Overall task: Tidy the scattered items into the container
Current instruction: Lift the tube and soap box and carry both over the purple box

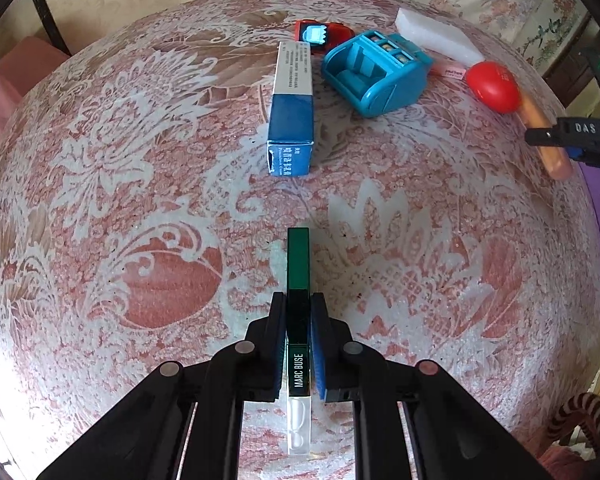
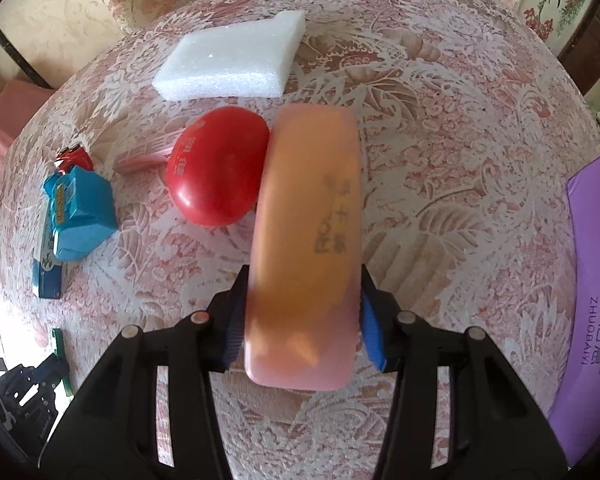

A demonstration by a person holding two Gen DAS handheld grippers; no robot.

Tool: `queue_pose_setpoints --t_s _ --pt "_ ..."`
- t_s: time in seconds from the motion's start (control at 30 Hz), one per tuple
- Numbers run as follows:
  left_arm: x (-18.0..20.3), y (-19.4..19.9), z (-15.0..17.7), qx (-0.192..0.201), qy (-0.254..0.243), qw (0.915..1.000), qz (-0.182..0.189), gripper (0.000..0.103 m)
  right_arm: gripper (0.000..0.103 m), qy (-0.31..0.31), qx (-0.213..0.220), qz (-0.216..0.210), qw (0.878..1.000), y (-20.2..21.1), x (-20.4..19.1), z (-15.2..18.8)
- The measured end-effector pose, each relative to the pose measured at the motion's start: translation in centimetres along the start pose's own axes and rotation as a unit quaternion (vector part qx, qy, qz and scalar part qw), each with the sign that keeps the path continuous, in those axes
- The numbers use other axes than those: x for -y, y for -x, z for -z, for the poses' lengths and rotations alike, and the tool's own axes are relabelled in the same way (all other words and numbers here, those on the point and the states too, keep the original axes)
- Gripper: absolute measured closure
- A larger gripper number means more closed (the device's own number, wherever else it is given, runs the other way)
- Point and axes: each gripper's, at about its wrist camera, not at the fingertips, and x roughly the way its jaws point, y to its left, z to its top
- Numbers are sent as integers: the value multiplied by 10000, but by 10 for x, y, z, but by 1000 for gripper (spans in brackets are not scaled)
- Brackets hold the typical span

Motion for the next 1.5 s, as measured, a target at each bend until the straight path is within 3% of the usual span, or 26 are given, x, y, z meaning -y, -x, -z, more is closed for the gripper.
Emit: queue_pose_setpoints --t_s 0.13,0.4,0.6,0.67,0.7,0.8,1.03,1.2,1.33,1.5 --pt "4 8 1 16 65 10000 73 92 51 158 89 -73 9998 24 -5 36" --pt "14 24 2 52 186 9996 228 92 51 26 55 -439 9990 41 3 60" --pt "44 46 -13 191 -41 9991 386 92 51 25 118 -621 9980 65 14 72" --pt "20 34 -20 248 -157 9984 488 92 51 27 194 -675 9975 77 20 75" --pt "60 42 -28 284 -221 9980 524 92 51 6 232 -708 9972 84 25 76" --pt "82 25 -72 407 -455 9958 677 92 51 -75 390 -792 9961 110 43 80" --pt "171 47 -119 674 -947 9848 1294 92 51 -369 771 -802 9931 166 108 86" --pt "251 69 -144 823 -1398 9708 1765 92 51 -600 992 -662 9910 197 162 93" --pt "326 90 -164 880 -1728 9548 2251 92 51 -829 940 -504 9908 201 214 103" --pt "403 95 -179 770 -1948 9430 2586 92 51 -1115 874 -306 9894 205 278 116"
